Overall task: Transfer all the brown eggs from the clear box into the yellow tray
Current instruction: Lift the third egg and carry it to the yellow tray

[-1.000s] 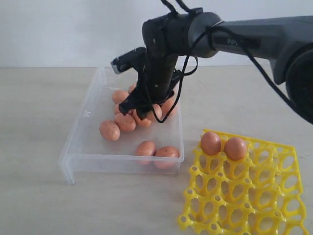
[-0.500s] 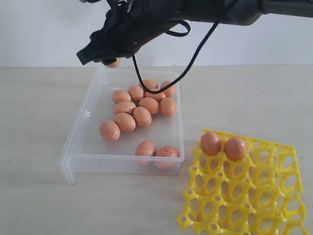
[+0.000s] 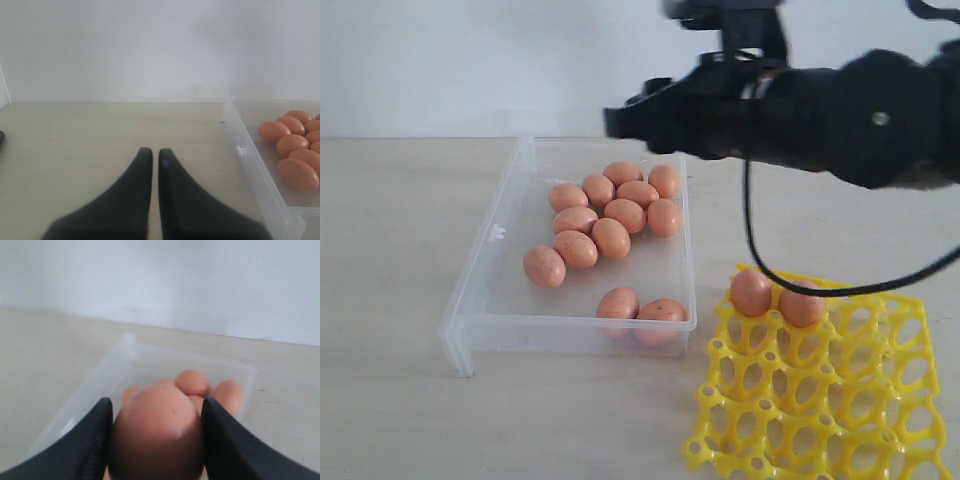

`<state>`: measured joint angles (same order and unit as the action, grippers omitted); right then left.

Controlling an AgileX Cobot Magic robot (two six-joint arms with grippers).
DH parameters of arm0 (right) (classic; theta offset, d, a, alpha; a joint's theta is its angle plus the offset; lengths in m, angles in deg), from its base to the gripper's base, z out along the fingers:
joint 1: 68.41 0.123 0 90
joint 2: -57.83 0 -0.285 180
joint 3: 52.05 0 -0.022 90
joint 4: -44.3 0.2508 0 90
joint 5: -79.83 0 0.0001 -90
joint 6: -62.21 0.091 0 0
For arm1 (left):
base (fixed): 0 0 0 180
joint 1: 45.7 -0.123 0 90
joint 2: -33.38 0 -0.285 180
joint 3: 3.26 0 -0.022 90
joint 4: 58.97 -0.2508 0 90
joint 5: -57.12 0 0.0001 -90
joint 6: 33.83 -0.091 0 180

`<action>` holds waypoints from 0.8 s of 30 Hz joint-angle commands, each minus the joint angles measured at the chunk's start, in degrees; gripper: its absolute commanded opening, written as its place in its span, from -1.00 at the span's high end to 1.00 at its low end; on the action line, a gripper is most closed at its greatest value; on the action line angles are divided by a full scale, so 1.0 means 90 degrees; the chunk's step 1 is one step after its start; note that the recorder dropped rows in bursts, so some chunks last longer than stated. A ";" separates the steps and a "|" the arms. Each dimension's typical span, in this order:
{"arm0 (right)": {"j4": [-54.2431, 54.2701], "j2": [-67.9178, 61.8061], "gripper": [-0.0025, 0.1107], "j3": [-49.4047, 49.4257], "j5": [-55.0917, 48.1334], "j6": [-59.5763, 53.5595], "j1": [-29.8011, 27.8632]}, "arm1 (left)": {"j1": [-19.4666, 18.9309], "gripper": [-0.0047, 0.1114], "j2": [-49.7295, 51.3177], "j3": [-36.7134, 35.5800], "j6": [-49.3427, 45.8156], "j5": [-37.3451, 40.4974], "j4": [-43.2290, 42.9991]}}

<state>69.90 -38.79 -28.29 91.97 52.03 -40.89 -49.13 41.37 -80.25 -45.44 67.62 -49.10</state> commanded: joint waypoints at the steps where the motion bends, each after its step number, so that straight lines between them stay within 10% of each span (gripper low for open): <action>1: 0.1995 0.0492 0.96 0.0997 0.1792 0.0082 -0.0903 | 0.0003 0.85 -0.0023 -0.0026 -0.0002 -0.0028 -0.0010; 13: 0.0072 0.0590 0.96 0.1261 0.3418 -0.1690 -0.2358 | 0.0003 0.85 -0.0023 -0.0026 -0.0002 -0.0028 -0.0010; 18: -0.1627 0.0959 0.96 0.1321 0.1478 0.0184 -0.2358 | 0.0003 0.85 -0.0023 -0.0026 -0.0002 -0.0028 -0.0010; 24: -0.1872 0.1945 0.96 0.2872 0.2930 0.1681 -0.2358 | 0.0003 0.85 -0.0023 -0.0026 -0.0002 -0.0028 -0.0010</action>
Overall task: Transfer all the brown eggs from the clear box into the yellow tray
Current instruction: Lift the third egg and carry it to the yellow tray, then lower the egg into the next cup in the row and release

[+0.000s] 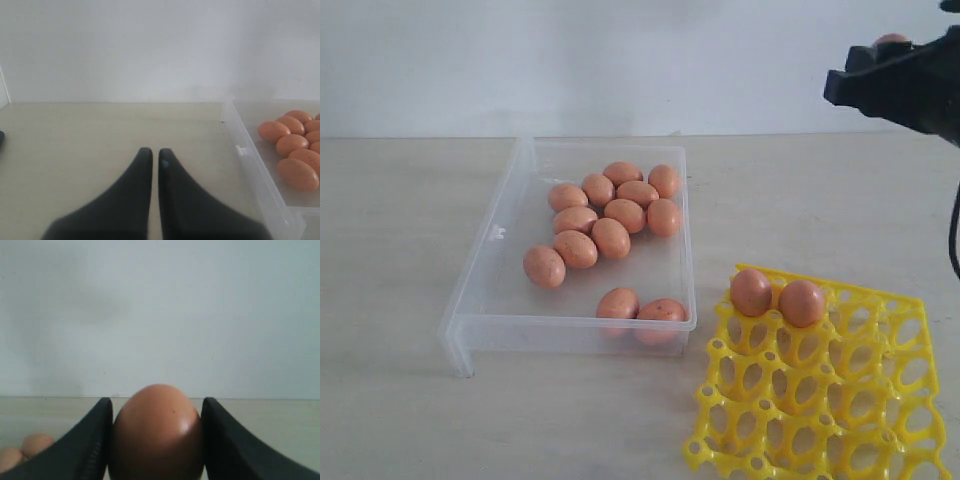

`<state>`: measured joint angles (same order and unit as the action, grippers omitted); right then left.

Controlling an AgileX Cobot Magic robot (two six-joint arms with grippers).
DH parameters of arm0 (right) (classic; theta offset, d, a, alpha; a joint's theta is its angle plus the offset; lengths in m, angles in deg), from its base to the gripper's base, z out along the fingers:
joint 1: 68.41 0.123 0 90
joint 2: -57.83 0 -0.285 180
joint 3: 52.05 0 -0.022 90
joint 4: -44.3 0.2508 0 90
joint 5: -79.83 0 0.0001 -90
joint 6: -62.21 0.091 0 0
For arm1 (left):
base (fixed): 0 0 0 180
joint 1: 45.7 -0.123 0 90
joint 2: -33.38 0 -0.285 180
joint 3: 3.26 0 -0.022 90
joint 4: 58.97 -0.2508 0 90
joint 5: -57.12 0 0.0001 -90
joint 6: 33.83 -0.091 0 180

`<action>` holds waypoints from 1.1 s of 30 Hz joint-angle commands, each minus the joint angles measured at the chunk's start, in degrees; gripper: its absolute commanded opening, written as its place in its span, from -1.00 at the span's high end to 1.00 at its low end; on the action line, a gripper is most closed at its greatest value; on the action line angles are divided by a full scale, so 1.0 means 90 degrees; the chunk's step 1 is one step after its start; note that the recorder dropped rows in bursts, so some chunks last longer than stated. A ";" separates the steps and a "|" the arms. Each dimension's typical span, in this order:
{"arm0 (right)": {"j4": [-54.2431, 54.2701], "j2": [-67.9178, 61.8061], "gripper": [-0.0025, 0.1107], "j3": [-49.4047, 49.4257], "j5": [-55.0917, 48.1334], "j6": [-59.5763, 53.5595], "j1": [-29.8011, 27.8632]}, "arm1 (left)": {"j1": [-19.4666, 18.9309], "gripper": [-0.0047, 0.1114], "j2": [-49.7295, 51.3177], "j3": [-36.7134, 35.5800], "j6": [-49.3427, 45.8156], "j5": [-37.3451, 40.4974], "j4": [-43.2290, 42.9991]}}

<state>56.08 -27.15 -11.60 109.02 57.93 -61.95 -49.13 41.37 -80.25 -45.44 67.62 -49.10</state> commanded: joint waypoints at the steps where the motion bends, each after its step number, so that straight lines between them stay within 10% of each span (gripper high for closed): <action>1: -0.0436 0.0853 0.96 0.1344 0.1355 0.1211 -0.0018 | 0.0003 0.85 -0.0023 -0.0026 -0.0002 -0.0028 -0.0010; 10: -0.1309 0.1020 0.96 0.3348 0.1845 0.1606 -0.0018 | 0.0003 0.85 -0.0023 -0.0026 -0.0002 -0.0028 -0.0010; 33: -0.1866 -0.1212 0.96 0.2420 0.1336 0.2085 -0.0018 | 0.0003 0.85 -0.0023 -0.0026 -0.0002 -0.0028 -0.0010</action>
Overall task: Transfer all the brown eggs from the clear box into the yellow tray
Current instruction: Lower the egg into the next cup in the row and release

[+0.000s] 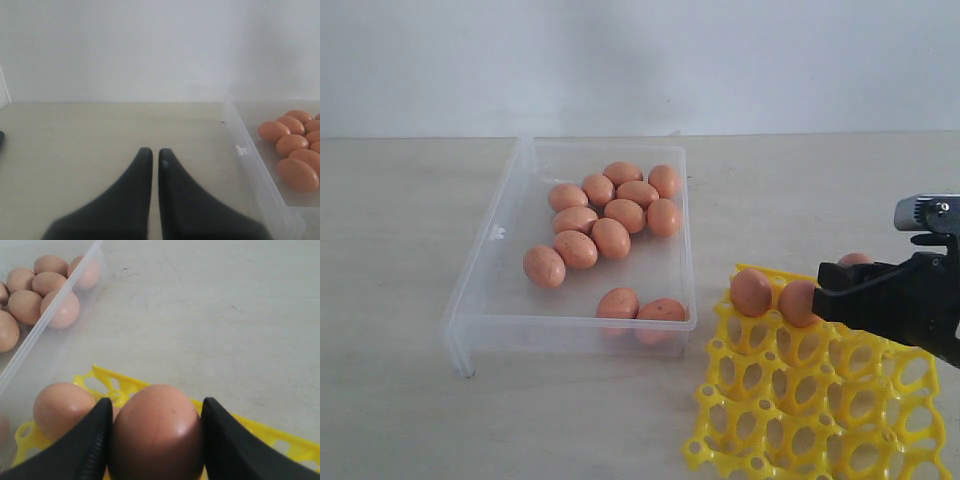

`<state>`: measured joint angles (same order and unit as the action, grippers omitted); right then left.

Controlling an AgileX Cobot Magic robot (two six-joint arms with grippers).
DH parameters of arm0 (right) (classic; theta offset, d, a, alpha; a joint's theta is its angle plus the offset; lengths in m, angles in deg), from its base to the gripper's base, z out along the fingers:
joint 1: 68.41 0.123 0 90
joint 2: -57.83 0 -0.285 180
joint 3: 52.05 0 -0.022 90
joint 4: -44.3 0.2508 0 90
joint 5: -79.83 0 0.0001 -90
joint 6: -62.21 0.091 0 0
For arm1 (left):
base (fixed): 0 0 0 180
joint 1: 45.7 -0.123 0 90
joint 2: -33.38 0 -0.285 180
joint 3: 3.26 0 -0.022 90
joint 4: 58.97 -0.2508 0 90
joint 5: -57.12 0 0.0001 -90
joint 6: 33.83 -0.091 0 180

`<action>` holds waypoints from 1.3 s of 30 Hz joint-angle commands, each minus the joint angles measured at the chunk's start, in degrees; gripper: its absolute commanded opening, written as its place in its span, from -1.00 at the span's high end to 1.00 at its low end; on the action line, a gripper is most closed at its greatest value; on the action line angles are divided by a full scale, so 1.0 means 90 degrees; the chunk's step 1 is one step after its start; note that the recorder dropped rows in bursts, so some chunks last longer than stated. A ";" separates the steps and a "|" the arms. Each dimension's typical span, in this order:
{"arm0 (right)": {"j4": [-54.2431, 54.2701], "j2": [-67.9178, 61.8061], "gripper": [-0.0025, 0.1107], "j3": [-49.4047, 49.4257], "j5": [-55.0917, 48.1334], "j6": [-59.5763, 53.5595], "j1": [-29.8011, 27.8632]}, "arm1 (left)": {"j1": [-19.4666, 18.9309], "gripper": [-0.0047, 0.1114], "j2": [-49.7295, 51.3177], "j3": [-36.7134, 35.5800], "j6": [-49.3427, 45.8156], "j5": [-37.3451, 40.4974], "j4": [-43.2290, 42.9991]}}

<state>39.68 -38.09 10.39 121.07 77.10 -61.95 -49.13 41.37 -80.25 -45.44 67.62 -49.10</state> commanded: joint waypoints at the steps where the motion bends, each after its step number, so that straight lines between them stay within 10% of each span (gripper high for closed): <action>1: -0.0043 0.0004 0.96 -0.0023 -0.0024 -0.0045 -0.0018 | 0.0003 0.85 -0.0023 -0.0026 -0.0002 -0.0028 -0.0010; 13: -0.0043 0.0004 0.94 -0.0023 -0.0462 -0.0045 -0.0018 | 0.0003 0.85 -0.0023 -0.0026 -0.0002 -0.0028 -0.0010; 25: -0.0043 0.0004 0.15 -0.0023 -0.0671 -0.0045 -0.0018 | 0.0003 0.85 -0.0023 -0.0026 -0.0002 -0.0028 -0.0010; 39: -0.0043 0.0017 0.12 -0.0023 -0.0508 -0.0002 -0.0018 | 0.0003 0.85 -0.0023 -0.0026 -0.0002 -0.0028 -0.0010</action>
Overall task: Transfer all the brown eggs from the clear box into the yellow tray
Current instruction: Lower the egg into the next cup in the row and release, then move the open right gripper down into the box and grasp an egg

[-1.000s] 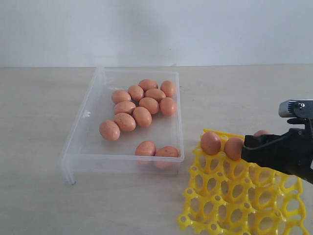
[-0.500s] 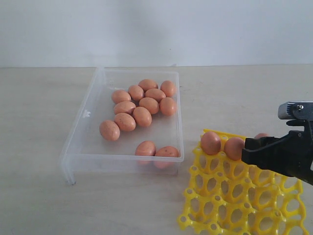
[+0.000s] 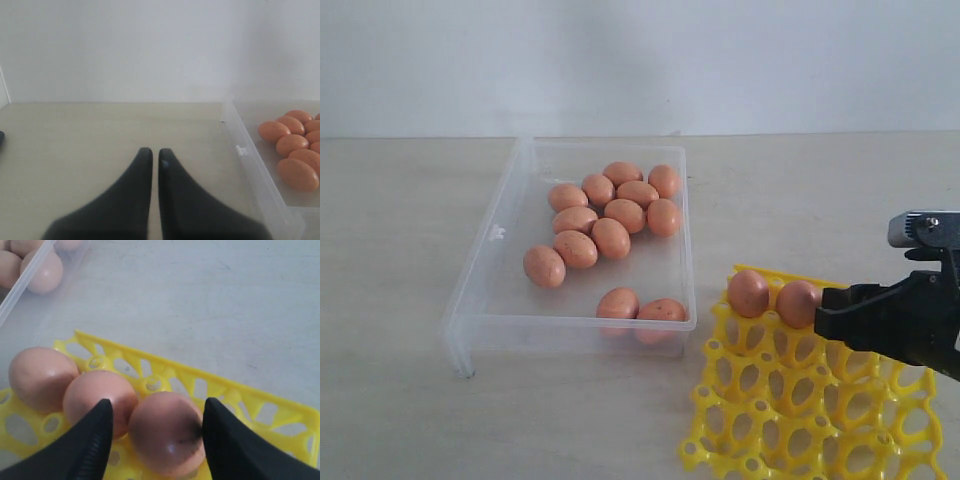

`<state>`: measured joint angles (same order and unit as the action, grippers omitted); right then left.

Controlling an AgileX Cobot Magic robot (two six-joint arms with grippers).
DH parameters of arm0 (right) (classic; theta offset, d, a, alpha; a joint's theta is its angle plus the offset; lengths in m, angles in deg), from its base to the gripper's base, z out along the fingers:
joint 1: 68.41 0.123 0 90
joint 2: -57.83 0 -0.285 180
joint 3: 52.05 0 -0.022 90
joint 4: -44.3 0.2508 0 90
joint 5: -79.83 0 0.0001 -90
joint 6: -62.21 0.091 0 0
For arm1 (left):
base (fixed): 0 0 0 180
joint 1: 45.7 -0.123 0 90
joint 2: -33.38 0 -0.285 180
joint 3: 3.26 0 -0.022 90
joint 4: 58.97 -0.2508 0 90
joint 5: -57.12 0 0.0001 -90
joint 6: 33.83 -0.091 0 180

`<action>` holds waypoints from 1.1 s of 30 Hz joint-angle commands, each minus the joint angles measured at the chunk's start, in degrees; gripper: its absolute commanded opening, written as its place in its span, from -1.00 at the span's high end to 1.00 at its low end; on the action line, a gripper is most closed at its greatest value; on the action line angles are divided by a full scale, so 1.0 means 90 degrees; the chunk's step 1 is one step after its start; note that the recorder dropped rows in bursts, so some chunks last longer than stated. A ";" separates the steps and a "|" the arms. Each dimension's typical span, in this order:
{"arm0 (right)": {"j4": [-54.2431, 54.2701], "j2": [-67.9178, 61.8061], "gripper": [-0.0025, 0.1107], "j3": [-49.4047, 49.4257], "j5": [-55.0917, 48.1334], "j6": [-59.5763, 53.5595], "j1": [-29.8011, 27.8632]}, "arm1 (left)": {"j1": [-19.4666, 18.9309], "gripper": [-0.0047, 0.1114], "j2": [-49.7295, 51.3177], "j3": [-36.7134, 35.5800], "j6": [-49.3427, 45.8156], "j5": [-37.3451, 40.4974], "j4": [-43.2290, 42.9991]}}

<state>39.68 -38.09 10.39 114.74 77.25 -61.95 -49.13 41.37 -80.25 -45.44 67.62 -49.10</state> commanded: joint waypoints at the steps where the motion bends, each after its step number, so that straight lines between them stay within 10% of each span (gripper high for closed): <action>1: -0.0043 0.0017 0.12 -0.0023 0.0243 -0.0019 -0.0018 | 0.0003 0.85 -0.0023 -0.0026 -0.0002 -0.0028 -0.0010; 12: 0.0055 0.1317 0.13 -0.0038 0.1642 -0.0019 -0.0018 | 0.0003 0.85 -0.0023 -0.0026 -0.0002 -0.0028 -0.0010; 15: 0.0173 0.2105 0.42 -0.0322 0.1580 -0.0007 -0.0018 | 0.0003 0.85 -0.0023 -0.0026 -0.0002 -0.0028 -0.0010; 18: -0.0179 0.2615 0.96 -0.1041 -0.0303 -0.0007 -0.0018 | 0.0003 0.85 -0.0023 -0.0026 -0.0002 -0.0028 -0.0010; 26: -0.0626 0.1654 0.93 -0.4488 -0.7106 -0.1018 0.0396 | 0.0003 0.85 -0.0023 -0.0026 -0.0002 -0.0028 -0.0010; 33: 0.2904 -0.0745 0.93 -0.7271 -1.0325 -0.4657 0.1349 | 0.0003 0.85 -0.0023 -0.0026 -0.0002 -0.0028 -0.0010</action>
<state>57.60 -40.97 -50.56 23.35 41.75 -52.46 -49.13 41.37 -80.25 -45.44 67.62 -49.10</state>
